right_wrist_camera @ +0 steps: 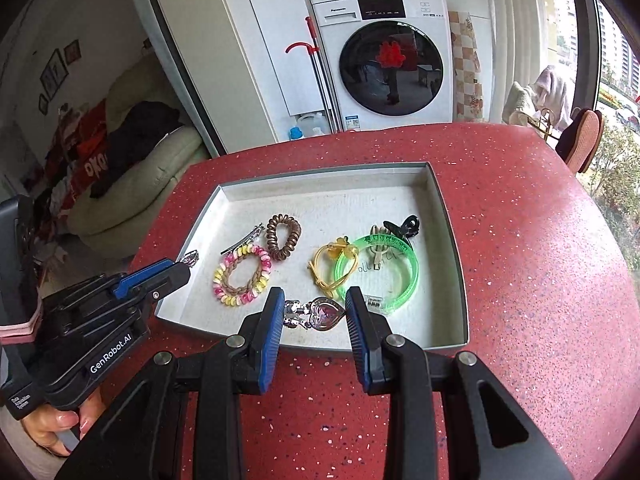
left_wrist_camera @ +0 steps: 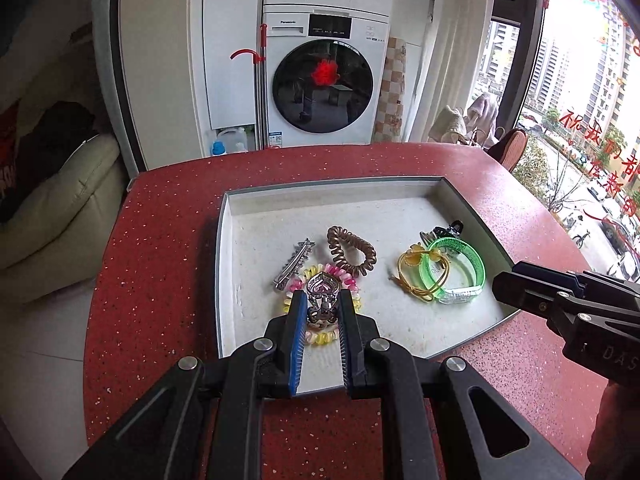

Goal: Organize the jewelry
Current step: 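Carry both charms into the tray, opening the right tool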

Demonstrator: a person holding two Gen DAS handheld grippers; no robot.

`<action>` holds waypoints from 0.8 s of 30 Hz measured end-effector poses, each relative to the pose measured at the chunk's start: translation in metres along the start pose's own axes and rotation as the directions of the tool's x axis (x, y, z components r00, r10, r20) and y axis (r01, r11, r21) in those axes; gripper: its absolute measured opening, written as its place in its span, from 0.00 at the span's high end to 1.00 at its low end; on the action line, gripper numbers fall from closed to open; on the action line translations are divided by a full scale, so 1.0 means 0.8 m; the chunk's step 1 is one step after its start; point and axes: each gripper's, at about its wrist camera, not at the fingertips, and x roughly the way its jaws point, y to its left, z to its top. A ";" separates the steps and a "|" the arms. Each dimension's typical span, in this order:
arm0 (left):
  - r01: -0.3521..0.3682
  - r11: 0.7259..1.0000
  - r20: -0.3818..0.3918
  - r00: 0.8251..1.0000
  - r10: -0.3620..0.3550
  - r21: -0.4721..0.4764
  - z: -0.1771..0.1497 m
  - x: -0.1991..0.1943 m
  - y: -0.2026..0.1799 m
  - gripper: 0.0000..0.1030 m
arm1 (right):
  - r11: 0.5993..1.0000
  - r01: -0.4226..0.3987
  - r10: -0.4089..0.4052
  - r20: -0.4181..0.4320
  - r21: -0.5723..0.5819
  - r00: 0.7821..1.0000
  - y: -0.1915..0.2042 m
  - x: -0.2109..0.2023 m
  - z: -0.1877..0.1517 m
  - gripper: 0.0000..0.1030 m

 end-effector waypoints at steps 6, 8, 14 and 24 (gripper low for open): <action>-0.034 0.999 -0.023 0.999 0.034 -0.011 0.003 0.026 0.002 0.68 | 1.000 -0.001 0.001 -0.022 0.015 1.000 -0.009 0.025 0.010 0.67; -0.049 0.999 -0.033 0.998 0.048 -0.012 0.003 0.034 0.003 0.68 | 1.000 0.005 -0.005 -0.033 0.018 0.999 -0.013 0.035 0.012 0.67; -0.078 0.997 -0.046 0.996 0.077 -0.025 0.008 0.053 0.004 0.68 | 0.999 0.029 -0.028 -0.054 0.033 0.998 -0.027 0.061 0.021 0.67; -0.113 0.994 -0.078 0.991 0.113 0.000 0.001 0.082 -0.004 0.68 | 0.996 0.064 -0.059 -0.077 0.055 0.995 -0.043 0.087 0.021 0.67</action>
